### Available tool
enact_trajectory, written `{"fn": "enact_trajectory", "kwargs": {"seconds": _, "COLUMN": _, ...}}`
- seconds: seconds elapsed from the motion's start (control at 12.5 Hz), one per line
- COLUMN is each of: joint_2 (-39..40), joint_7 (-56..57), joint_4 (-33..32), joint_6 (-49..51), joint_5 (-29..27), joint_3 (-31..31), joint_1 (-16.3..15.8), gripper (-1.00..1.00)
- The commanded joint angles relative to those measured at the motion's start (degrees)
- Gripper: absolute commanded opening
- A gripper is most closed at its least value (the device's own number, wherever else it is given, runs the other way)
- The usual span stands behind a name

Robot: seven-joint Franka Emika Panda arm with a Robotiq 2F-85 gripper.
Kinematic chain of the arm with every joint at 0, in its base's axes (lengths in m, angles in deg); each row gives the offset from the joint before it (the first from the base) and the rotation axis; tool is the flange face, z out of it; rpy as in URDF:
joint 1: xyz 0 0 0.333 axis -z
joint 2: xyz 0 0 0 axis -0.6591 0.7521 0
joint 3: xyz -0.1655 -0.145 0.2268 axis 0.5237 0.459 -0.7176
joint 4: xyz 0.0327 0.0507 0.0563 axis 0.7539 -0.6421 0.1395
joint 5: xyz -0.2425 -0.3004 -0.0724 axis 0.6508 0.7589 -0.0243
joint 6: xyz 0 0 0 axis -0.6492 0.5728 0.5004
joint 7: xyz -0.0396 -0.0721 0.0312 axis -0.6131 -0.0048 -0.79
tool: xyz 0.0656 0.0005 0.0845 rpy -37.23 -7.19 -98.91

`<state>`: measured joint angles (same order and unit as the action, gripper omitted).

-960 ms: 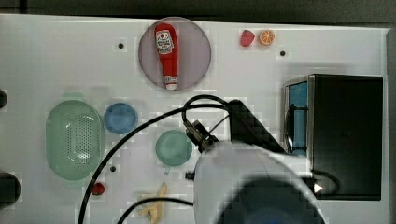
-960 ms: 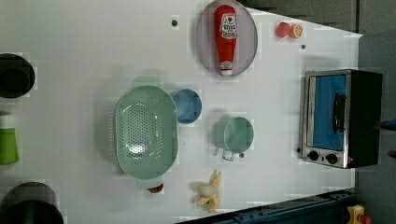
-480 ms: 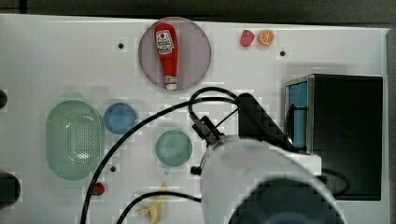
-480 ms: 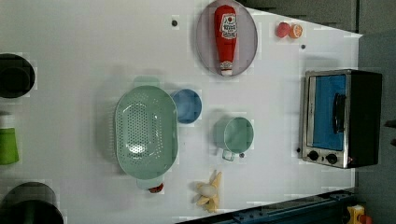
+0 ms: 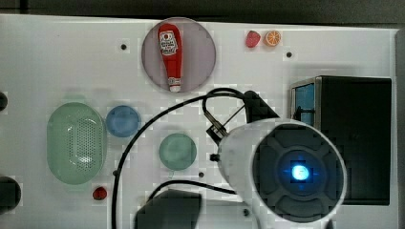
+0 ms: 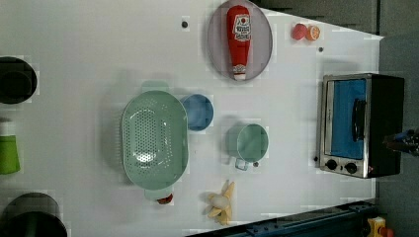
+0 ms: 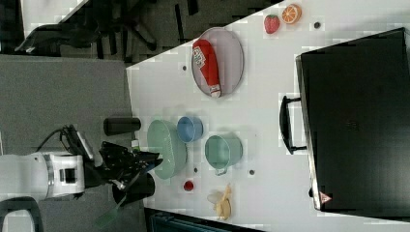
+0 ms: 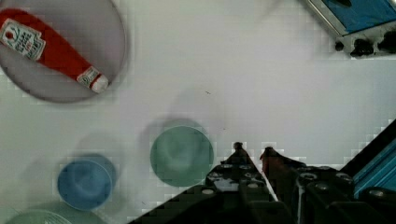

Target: Flap open oven.

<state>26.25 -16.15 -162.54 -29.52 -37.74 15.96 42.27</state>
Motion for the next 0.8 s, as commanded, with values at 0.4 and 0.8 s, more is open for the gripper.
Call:
{"fn": "enact_trajectory", "kwargs": {"seconds": 0.4, "joint_2": 2.6, "joint_7": 44.7, "joint_4": 0.1, "joint_6": -7.6, "joint_5": 2.4, "joint_3": 9.2, "joint_1": 1.0, "gripper": -0.65}}
{"fn": "enact_trajectory", "kwargs": {"seconds": 0.8, "joint_2": 8.4, "joint_7": 48.4, "joint_4": -0.1, "joint_6": -13.8, "joint_5": 4.9, "joint_3": 15.7, "joint_1": 1.4, "gripper": -0.65}}
